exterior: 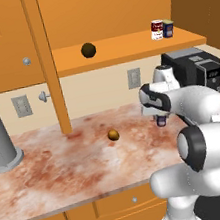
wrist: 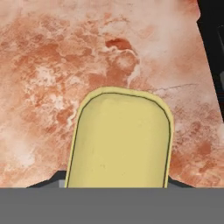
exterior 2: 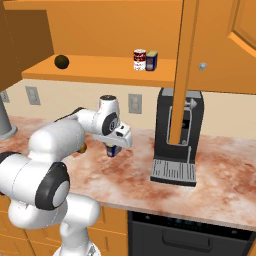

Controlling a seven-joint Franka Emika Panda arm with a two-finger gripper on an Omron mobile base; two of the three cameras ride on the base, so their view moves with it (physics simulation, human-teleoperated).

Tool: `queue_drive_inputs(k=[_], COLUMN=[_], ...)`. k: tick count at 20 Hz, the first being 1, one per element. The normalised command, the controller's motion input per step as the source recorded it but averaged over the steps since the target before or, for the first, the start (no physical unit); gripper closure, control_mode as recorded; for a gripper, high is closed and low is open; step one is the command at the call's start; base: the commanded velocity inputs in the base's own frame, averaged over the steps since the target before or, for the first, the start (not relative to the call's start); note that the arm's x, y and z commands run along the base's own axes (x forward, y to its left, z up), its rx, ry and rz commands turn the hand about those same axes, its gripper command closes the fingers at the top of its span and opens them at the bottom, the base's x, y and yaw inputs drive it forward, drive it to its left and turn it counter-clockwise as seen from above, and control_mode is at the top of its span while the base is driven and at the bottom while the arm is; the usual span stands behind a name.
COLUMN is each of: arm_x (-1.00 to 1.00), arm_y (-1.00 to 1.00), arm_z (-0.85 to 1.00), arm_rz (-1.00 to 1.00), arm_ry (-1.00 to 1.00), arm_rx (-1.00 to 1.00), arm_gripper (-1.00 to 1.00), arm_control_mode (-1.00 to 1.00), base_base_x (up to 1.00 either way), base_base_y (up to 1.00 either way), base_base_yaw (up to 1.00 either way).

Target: Pick the cans from the counter and place them in their designated side in the cabinet.

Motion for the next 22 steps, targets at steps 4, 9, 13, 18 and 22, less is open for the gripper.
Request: queue_drive_inputs(k=[4, 9, 13, 18, 22], arm_x=[-0.28, -0.43, -0.42, -0.27, -0.17], arm_y=[0.00, 0.00, 0.01, 0.03, 0.00], arm_z=[0.39, 0.31, 0.28, 0.34, 0.33], arm_rz=[0.00, 0.00, 0.00, 0.00, 0.01], arm_ry=[0.04, 0.04, 0.01, 0.00, -0.02], arm_rx=[0.00, 0.00, 0.00, 0.00, 0.00], arm_gripper=[1.00, 1.00, 1.00, 1.00, 1.00], arm_control_mode=[-1.00, -1.00, -1.00, -1.00, -1.00], base_base_x=[0.00, 0.00, 0.00, 0.00, 0.00], base_base_y=[0.00, 0.00, 0.00, 0.00, 0.00], base_base_yaw=[0.00, 0.00, 0.00, 0.00, 0.00])
